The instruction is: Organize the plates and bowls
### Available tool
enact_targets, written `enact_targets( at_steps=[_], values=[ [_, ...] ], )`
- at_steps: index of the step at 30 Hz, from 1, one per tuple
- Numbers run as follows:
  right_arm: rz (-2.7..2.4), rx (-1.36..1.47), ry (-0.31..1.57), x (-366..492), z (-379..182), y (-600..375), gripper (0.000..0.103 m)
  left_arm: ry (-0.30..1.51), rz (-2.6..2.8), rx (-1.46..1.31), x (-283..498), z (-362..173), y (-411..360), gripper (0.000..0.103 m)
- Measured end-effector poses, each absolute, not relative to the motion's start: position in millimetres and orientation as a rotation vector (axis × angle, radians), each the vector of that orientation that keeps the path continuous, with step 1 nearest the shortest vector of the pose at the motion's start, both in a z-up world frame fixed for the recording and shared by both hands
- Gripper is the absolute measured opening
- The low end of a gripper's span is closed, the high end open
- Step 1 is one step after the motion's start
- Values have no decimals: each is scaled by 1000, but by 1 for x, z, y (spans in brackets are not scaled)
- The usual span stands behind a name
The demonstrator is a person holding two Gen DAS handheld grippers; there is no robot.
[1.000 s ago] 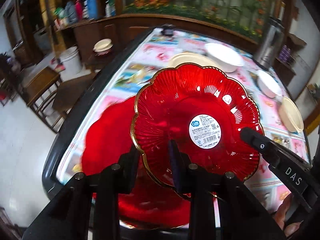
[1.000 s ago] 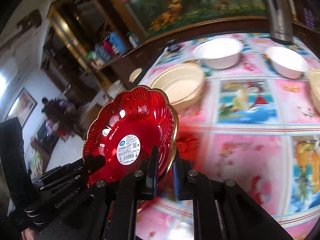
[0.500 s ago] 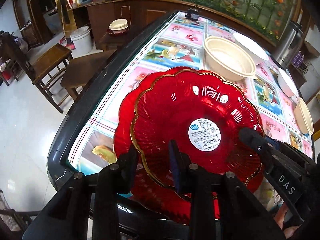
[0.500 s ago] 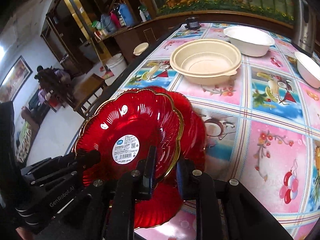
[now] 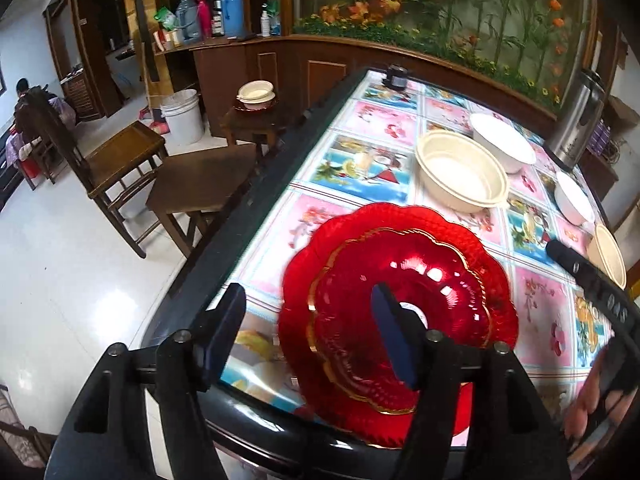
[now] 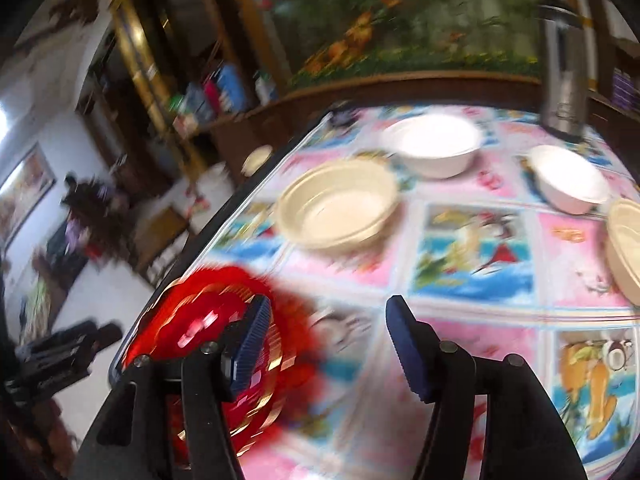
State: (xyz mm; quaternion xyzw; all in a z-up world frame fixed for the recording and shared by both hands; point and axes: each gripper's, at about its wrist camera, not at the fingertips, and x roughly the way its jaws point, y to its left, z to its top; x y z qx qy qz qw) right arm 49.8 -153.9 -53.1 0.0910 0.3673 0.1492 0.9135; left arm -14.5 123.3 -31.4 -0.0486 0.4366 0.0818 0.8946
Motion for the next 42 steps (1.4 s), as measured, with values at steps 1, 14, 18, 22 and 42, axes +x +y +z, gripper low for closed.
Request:
enact_targets(
  at_steps=[1,14,18,22,42],
  values=[
    [295,203,744,52,-56,-163,62,916,160,-91,-10,-33,118,70],
    [170,317,660,80,-89,-238,79,947,135,-40,52,-24,73,73],
    [186,332,664,79,-91,-238,79,972,167,-86,95,-22,70,73],
    [197,338,651,75,-88,-238,79,1000,218,-174,133,-24,70,73],
    [208,411,608,69,-80,-251,79,1148,273,-217,207,-89,17,73]
  ],
)
